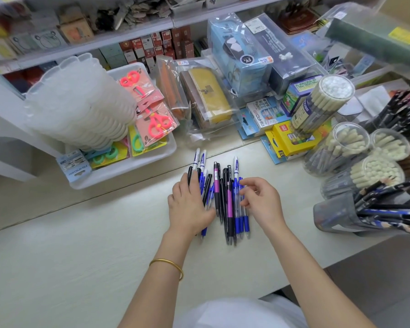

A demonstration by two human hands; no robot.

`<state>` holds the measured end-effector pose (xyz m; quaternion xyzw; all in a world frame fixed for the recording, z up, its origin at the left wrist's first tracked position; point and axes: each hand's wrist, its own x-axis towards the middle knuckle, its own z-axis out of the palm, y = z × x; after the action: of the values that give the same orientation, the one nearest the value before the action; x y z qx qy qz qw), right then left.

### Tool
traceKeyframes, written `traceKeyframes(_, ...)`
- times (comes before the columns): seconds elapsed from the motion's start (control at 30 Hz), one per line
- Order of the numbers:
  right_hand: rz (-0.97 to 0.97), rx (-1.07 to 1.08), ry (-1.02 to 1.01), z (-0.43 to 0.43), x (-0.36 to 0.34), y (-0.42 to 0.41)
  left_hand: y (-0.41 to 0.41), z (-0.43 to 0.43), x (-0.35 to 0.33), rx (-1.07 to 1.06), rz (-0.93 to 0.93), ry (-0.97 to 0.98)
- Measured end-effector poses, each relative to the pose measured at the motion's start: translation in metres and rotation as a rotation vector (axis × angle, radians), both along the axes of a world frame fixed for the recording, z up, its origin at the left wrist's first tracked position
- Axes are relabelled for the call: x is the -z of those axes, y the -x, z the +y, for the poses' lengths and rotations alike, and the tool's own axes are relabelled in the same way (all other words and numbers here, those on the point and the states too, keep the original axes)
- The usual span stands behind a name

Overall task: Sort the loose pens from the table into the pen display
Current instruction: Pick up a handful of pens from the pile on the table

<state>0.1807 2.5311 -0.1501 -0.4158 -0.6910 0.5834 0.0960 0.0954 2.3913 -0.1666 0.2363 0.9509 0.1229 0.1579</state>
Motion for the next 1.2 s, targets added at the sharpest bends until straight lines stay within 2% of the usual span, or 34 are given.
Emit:
traceKeyframes(0.37,-0.003,-0.007,0.000,0.000,0.001,0.001,0.006,0.020,-0.002,-0.153,0.054,0.105)
traceKeyframes(0.67,0.000,-0.004,0.007,0.001,0.001,0.001,0.020,0.033,-0.004,-0.157,0.071,0.269)
traceKeyframes(1.2,0.000,-0.012,-0.008,0.002,0.007,-0.002,0.025,0.038,-0.003,-0.193,0.101,0.269)
